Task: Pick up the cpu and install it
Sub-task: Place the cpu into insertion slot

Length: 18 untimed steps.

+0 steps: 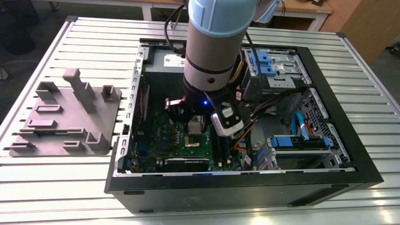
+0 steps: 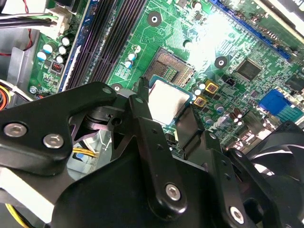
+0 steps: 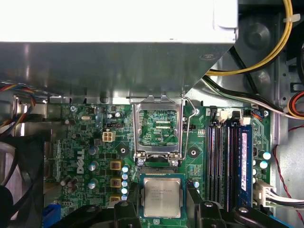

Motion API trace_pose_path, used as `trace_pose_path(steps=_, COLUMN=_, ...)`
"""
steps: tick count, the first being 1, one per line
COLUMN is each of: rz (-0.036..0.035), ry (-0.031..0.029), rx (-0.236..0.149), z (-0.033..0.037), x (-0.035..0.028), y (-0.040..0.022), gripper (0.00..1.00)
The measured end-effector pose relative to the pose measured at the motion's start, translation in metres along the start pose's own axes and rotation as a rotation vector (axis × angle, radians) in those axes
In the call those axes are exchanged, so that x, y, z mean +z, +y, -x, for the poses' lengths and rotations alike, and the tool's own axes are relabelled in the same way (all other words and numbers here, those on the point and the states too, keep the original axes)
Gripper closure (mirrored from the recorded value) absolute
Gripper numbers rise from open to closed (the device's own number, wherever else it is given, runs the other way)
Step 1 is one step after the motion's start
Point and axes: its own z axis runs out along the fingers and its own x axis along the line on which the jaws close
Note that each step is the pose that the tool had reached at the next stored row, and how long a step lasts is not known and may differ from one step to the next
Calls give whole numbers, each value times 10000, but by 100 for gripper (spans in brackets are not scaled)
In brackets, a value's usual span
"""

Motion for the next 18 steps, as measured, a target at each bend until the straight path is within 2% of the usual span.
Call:
trace_pose_path(steps=6, rz=3, ry=-1, rx=1, z=1, x=29, y=-2, gripper=53)
trace_pose_path(steps=13, rz=0, ry=0, rx=0, z=3, x=132, y=-7, gripper=53)
trace_pose_path(steps=18, rz=0, ry=0, rx=0, z=-1, x=142, y=-7, gripper=53)
